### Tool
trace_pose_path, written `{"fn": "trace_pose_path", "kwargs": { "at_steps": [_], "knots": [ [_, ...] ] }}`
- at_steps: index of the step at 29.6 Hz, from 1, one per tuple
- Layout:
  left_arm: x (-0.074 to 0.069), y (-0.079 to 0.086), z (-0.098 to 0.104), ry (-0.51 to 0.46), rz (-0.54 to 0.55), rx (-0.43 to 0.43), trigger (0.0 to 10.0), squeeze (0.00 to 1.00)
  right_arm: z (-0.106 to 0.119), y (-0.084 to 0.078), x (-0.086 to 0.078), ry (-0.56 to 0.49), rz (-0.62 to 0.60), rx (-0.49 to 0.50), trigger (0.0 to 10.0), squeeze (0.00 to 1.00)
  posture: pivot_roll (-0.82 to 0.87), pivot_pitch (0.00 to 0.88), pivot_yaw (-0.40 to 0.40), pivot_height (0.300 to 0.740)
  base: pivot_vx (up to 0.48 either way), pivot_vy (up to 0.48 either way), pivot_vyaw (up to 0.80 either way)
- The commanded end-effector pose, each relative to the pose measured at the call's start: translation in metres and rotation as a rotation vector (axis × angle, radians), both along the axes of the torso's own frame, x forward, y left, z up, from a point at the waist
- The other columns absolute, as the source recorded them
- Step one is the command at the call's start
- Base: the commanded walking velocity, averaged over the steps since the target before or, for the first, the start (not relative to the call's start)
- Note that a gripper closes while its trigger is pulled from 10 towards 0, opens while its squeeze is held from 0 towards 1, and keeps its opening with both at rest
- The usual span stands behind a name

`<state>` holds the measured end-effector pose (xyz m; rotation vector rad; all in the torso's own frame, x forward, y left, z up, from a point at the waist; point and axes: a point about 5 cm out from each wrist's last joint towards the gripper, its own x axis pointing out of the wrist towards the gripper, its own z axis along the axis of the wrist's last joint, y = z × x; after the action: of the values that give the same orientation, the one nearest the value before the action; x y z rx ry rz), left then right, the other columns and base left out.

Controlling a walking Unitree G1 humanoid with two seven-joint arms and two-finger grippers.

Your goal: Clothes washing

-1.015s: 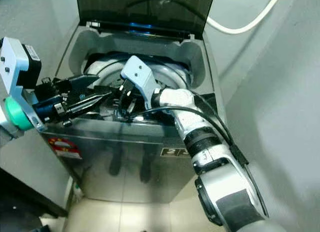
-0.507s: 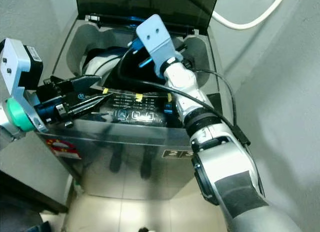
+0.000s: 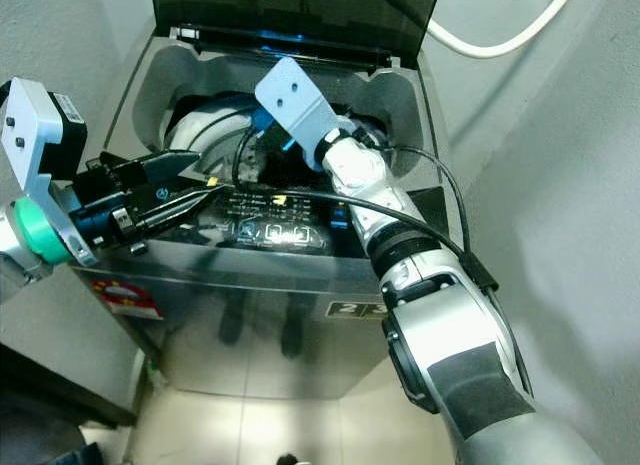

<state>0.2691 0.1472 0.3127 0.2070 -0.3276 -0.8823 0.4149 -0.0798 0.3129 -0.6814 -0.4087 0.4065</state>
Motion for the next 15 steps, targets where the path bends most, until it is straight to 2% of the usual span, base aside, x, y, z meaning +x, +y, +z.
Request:
{"fn": "trace_pose_path", "kwargs": {
  "at_steps": [1,8,9,10,12,13,15],
  "knots": [
    [-0.002,-0.002,-0.002,0.002,-0.009,0.011,10.0,0.00,-0.007,-0.006,0.001,0.033,-0.006,0.003,10.0,1.00,0.06,0.184,-0.005,0.740,0.000,0.000,0.00],
    [-0.001,-0.003,-0.002,0.001,-0.013,0.010,10.0,0.00,-0.009,-0.010,0.001,0.083,0.029,0.013,10.0,1.00,0.06,0.181,-0.002,0.740,0.000,0.000,0.00],
    [-0.001,-0.003,-0.002,0.000,-0.012,0.010,10.0,0.00,-0.012,-0.012,0.001,0.140,0.062,0.032,10.0,1.00,0.06,0.180,-0.001,0.740,0.000,0.000,0.00],
    [-0.001,-0.003,-0.002,0.000,-0.012,0.010,10.0,0.00,-0.012,-0.012,0.001,0.140,0.062,0.032,10.0,1.00,0.06,0.180,-0.001,0.740,0.000,0.000,0.00],
    [-0.001,-0.002,-0.002,-0.001,-0.009,0.011,10.0,0.00,-0.013,-0.018,0.000,0.249,0.144,0.088,10.0,1.00,0.06,0.178,-0.002,0.740,0.000,0.000,0.00],
    [-0.001,-0.002,-0.002,-0.001,-0.009,0.011,10.0,0.00,-0.013,-0.018,0.000,0.249,0.144,0.088,10.0,1.00,0.06,0.178,-0.002,0.740,0.000,0.000,0.00],
    [-0.001,-0.002,-0.001,-0.003,-0.005,0.010,10.0,0.00,-0.002,-0.028,-0.002,0.251,0.182,0.171,10.0,1.00,0.07,0.176,-0.001,0.740,0.000,0.000,0.00]
  ]
}}
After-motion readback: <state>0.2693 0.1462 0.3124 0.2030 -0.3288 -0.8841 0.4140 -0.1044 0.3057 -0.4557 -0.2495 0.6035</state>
